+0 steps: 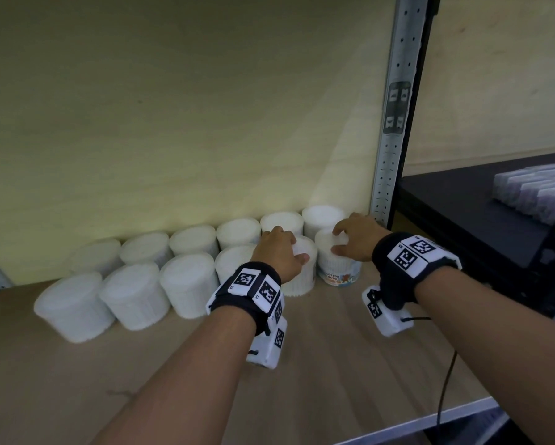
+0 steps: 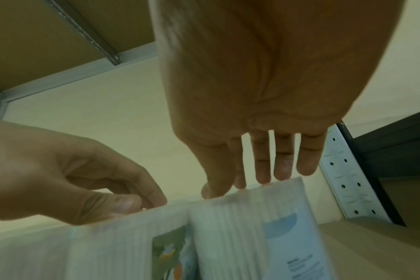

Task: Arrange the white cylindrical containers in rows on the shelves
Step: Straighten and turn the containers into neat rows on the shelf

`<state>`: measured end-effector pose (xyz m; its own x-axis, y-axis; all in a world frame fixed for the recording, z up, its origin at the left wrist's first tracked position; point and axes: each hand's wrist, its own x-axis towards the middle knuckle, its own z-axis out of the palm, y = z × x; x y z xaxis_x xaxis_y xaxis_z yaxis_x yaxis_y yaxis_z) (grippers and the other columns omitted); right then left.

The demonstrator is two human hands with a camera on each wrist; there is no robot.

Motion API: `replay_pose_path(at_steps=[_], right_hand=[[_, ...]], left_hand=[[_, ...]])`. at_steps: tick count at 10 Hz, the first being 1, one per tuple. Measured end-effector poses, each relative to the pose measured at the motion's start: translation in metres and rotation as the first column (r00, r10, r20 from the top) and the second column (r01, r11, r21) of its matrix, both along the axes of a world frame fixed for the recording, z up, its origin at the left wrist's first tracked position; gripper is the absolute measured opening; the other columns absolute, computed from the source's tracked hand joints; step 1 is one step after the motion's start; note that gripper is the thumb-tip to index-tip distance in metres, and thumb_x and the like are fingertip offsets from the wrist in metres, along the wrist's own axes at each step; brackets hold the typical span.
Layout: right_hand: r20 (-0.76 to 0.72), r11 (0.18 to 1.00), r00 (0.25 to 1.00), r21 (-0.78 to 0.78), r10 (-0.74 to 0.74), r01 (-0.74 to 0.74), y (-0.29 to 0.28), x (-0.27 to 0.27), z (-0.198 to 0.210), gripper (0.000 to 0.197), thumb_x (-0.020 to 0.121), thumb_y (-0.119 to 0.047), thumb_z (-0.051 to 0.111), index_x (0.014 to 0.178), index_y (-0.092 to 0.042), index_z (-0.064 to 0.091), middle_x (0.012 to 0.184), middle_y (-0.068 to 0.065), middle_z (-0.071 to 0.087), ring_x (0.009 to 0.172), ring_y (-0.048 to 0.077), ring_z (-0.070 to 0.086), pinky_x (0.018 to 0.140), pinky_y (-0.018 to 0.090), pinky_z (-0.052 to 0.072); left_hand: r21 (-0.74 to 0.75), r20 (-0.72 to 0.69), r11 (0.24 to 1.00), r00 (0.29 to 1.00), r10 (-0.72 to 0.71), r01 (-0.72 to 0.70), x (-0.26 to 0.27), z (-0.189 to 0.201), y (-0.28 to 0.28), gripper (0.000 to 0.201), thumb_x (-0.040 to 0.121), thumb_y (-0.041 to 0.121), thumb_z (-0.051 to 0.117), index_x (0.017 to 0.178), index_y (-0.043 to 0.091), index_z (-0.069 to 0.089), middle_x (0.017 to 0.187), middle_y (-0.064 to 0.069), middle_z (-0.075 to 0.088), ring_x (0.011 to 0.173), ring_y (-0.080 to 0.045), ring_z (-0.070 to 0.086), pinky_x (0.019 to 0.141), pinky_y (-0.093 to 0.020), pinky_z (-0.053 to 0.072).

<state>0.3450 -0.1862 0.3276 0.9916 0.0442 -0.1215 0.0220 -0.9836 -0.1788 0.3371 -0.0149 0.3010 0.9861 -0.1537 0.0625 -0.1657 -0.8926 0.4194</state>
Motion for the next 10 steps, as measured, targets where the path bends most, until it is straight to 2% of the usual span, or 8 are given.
replay_pose_path(at_steps=[1,2,3,4,5,6,10], right_hand=[[-0.022,0.999,0.999,0.027,0.039,-0.039,-0.003,0.000,0.003,0.044,0.090,-0.031,0.059,0.134,-0.026,0.051,0.144,0.005,0.039,0.132,0.027,0.039,0.109,0.039,0.038],[-0.048,0.995,0.996,0.072,0.073,-0.070,-0.005,0.000,0.005,0.045,0.090,-0.012,0.055,0.131,-0.030,0.054,0.146,0.003,0.040,0.131,0.025,0.043,0.106,0.032,0.042],[-0.025,0.991,0.999,0.125,0.049,-0.045,-0.003,-0.001,0.008,0.047,0.088,-0.005,0.048,0.129,-0.027,0.056,0.145,0.005,0.039,0.133,0.026,0.039,0.106,0.033,0.040],[0.048,0.998,0.999,0.064,-0.002,-0.001,0.001,-0.001,0.011,0.042,0.092,-0.023,0.053,0.134,-0.019,0.051,0.142,0.011,0.039,0.135,0.030,0.033,0.108,0.036,0.035],[0.004,0.999,1.000,-0.046,-0.025,0.026,0.006,-0.002,0.007,0.060,0.092,-0.049,0.050,0.138,-0.010,0.046,0.141,0.015,0.040,0.132,0.033,0.037,0.107,0.039,0.035],[-0.012,0.996,1.000,-0.089,-0.012,0.011,0.007,-0.002,0.003,0.064,0.091,-0.054,0.048,0.138,-0.010,0.045,0.140,0.015,0.041,0.130,0.032,0.039,0.106,0.037,0.035],[-0.034,0.998,0.997,-0.022,0.063,-0.063,-0.001,-0.003,0.004,0.059,0.093,-0.041,0.054,0.145,-0.019,0.038,0.151,0.005,0.033,0.138,0.025,0.035,0.113,0.035,0.031]], left_hand=[[0.004,-0.002,1.000,1.000,0.000,0.000,0.000,0.000,0.000,0.048,0.090,0.037,0.059,0.130,0.011,0.051,0.131,-0.007,0.045,0.127,-0.024,0.041,0.105,-0.034,0.037],[0.004,-0.001,1.000,1.000,-0.001,0.001,0.000,0.000,0.000,0.048,0.090,0.037,0.059,0.129,0.011,0.052,0.132,-0.007,0.045,0.127,-0.024,0.041,0.105,-0.034,0.037],[-0.002,-0.004,1.000,1.000,0.001,-0.001,0.000,0.000,0.000,0.048,0.090,0.037,0.059,0.130,0.011,0.051,0.132,-0.007,0.045,0.127,-0.024,0.040,0.105,-0.034,0.037],[0.005,-0.005,1.000,1.000,-0.003,0.003,-0.001,0.001,0.000,0.049,0.091,0.036,0.059,0.131,0.010,0.051,0.133,-0.007,0.045,0.128,-0.025,0.040,0.106,-0.035,0.038],[0.005,-0.006,1.000,1.000,-0.001,0.001,-0.002,0.001,-0.001,0.048,0.091,0.036,0.059,0.131,0.010,0.051,0.132,-0.007,0.045,0.128,-0.024,0.039,0.105,-0.034,0.038],[0.005,-0.007,1.000,1.000,-0.002,0.002,-0.002,0.001,-0.001,0.048,0.091,0.036,0.059,0.131,0.010,0.050,0.132,-0.007,0.045,0.128,-0.025,0.039,0.106,-0.034,0.038],[0.053,-0.006,0.998,1.000,-0.013,0.013,-0.003,0.002,-0.003,0.049,0.093,0.035,0.056,0.133,0.009,0.049,0.134,-0.009,0.044,0.128,-0.026,0.039,0.106,-0.037,0.037]])
